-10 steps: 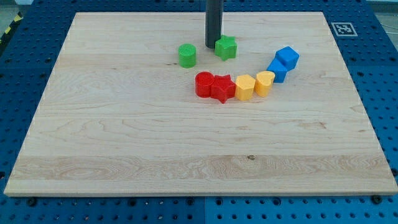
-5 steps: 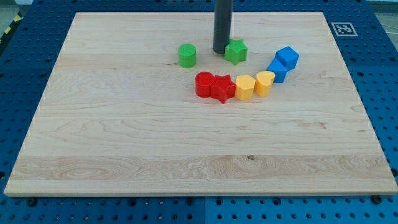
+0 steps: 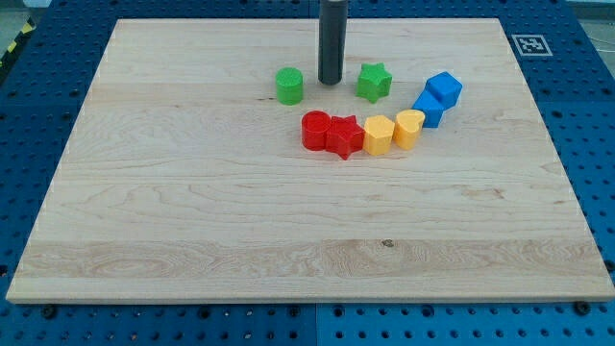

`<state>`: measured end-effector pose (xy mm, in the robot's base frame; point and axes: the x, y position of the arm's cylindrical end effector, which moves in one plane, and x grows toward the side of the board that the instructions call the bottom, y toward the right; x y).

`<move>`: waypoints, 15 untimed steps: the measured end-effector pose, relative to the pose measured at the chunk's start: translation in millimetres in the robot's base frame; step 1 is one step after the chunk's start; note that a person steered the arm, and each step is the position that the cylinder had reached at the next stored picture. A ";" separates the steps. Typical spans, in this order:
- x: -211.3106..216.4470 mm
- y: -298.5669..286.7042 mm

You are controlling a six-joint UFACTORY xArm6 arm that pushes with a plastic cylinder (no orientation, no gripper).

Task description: Slide the green star above the yellow hexagon

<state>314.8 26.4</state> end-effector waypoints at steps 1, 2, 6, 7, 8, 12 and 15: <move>-0.1 -3.1; -0.1 -3.4; 47.5 19.5; 61.0 42.5; 56.9 50.7; 37.6 37.8; 50.0 32.9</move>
